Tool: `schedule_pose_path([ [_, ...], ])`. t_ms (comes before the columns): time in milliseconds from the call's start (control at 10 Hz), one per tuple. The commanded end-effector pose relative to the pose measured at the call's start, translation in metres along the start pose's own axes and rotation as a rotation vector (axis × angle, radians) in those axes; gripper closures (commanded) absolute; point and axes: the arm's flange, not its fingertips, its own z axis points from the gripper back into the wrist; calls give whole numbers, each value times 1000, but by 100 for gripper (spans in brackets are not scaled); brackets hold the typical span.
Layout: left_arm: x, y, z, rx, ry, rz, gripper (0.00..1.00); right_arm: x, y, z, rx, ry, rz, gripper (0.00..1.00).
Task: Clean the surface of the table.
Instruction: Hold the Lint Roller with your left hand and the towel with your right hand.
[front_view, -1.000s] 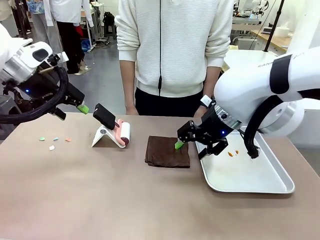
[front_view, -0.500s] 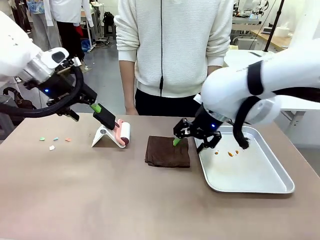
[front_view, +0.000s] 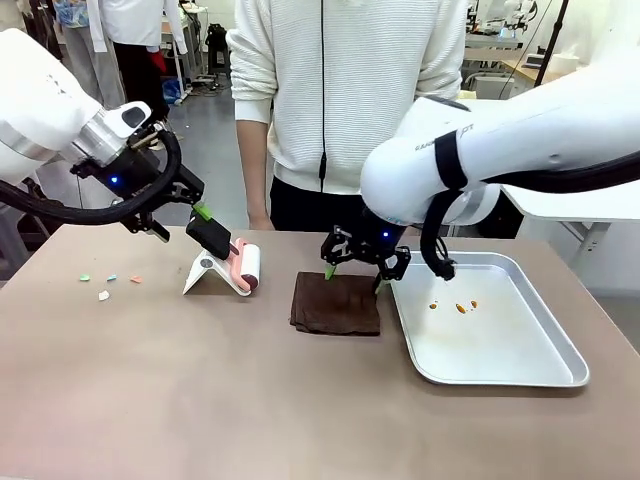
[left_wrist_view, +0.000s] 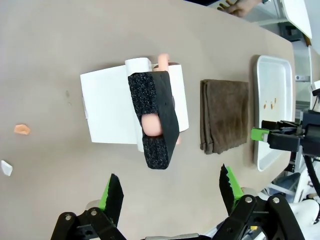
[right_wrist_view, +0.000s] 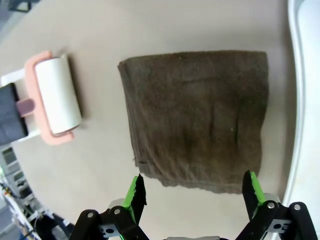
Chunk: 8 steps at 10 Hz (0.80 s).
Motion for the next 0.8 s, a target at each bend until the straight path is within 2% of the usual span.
schedule_pose_path([
  [0,9,-3,-7,19,-4,27,0,9,21,-8,-100,0,-30,0],
  [200,20,2,-18,30,9,56,0,18,25,-25,-222,-11,-53,0],
  [400,25,7,-21,45,25,67,0,23,22,-31,-286,-46,-72,0],
  [700,29,12,-24,48,15,67,0,32,13,-44,-315,-19,-85,0],
])
